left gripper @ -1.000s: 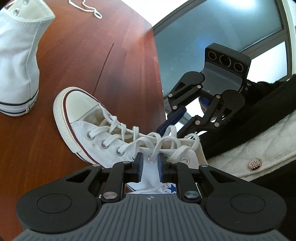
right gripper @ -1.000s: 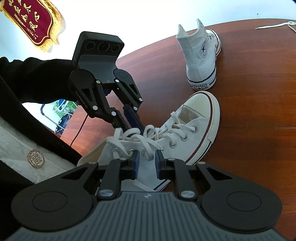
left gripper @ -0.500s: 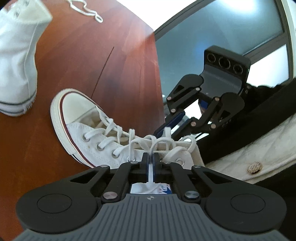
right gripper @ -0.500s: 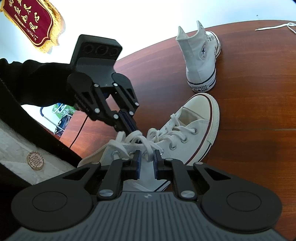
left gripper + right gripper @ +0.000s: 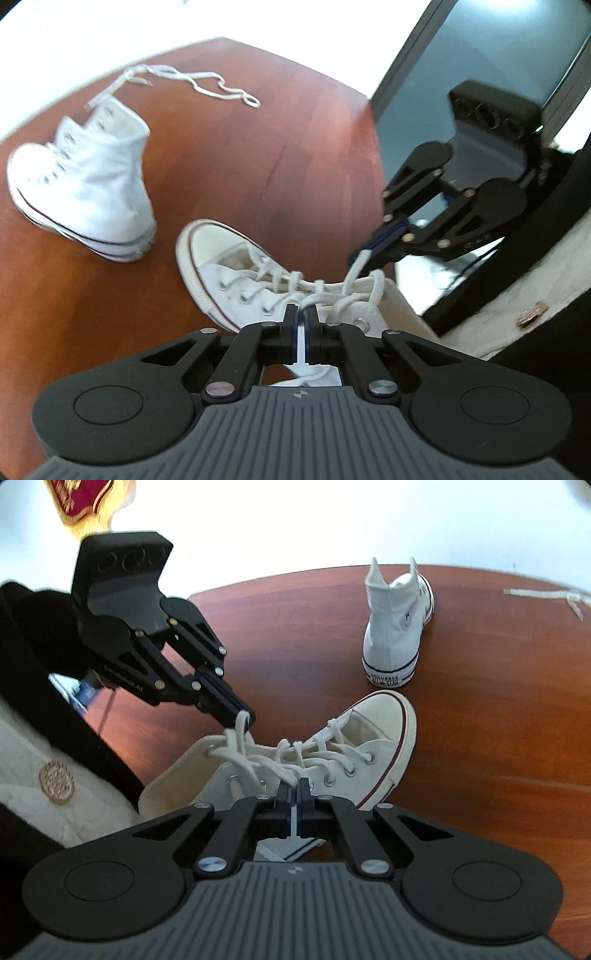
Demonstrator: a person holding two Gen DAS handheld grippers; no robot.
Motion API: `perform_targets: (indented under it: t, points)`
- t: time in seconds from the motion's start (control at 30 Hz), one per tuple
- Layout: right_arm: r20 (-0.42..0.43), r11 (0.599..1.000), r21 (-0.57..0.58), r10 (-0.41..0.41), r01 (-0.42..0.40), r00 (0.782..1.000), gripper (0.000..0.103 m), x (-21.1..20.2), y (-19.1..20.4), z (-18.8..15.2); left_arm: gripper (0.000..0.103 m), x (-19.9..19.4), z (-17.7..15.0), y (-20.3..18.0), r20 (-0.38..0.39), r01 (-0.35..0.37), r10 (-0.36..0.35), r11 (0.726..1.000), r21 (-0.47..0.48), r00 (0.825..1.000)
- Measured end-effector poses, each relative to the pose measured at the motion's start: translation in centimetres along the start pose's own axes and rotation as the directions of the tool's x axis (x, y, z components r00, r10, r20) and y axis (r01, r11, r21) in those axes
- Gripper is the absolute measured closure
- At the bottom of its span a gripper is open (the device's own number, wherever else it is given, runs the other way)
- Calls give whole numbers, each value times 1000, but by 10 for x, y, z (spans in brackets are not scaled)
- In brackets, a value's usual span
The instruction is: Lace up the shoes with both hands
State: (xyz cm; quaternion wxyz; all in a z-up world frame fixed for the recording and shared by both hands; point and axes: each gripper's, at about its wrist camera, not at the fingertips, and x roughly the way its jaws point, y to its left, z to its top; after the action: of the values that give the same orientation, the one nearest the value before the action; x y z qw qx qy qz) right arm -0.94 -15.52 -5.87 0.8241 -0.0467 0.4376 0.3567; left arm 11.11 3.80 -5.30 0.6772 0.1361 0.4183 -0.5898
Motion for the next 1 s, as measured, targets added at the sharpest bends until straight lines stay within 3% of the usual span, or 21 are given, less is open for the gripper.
perform_targets:
  t: [0.2,0.37,0.57,0.77,1.0]
  points:
    - [20,988,-114,-101,102,995,101,-12,20,5,103,-18,8,-13,64,-96,95,995,23,993]
    - [76,966,-197,-155,167,985,101,-17,36,8,103,-14,6,-9,44,-103,102,995,19,994]
    - [75,964,-199,-167,178,983,100,-17,34,6,101,5,4,-5,-3,-71,71,997,-19,997]
    - [49,975,-143,-162,168,986,99,-14,27,3,80,16,6,2,-16,-11,9,995,-97,1000]
    - [35,988,-64,-138,139,990,98,-8,20,-4,77,26,3,15,-35,63,-73,970,-237,997]
